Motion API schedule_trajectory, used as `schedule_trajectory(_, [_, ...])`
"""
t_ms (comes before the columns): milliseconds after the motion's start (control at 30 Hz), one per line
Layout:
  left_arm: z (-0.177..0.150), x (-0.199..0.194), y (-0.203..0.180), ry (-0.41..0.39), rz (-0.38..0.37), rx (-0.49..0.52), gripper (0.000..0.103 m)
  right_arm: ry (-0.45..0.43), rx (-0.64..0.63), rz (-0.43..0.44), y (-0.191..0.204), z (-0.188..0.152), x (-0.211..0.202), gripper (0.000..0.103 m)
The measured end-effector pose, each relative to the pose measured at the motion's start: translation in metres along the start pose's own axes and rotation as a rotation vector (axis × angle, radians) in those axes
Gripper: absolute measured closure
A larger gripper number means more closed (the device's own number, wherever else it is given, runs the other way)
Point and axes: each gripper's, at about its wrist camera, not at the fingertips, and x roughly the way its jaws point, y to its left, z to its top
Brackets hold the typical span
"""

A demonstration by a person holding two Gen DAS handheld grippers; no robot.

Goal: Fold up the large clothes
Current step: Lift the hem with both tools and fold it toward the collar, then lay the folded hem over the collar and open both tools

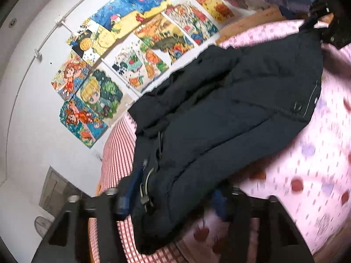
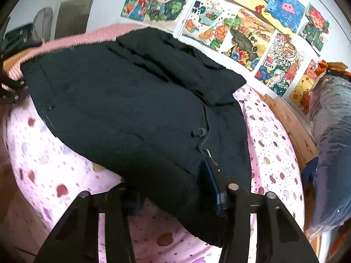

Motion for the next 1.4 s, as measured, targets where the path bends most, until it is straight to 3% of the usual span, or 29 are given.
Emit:
schedule_trajectory(100, [0.020,-0.001,0.012,-0.030,-0.005,-0.042,0.082,-0.037,0.056,0.011,-0.010,0.013,-0.004,0.077])
schedule_trajectory(233, [0.043,0.001,0.037,-0.038,-0.017,-0.150,0.092,-0.108,0.126,0.013,-0.026,0.034,-0.012,0.087])
schedule_trajectory(500, [0.076,-0.002,0.100,-0.060,-0.045,-0.411,0.095,-0.248,0.252,0.040,-0.052,0.064,-0.034,0.094])
schedule_trajectory(767, [0.080,-0.041,0.124,-0.140,-0.031,-0.465,0.096,-0.390,0.231,0.020,-0.048,0.070,-0.078,0.095])
schedule_trajectory(1000, [0.087,-0.067,0.141,-0.175,-0.055,-0.507,0.096,-0.435,0.196,-0.044,-0.041,0.087,-0.118,0.096])
schedule_trajectory(1167, [0.115,-0.039,0.149,-0.158,-0.013,-0.500,0.096,-0.435,0.222,-0.084,-0.058,0.118,-0.102,0.096])
schedule_trajectory(1400, [0.144,0.040,0.158,-0.131,0.023,-0.589,0.096,-0.410,0.292,-0.077,-0.078,0.159,-0.047,0.096])
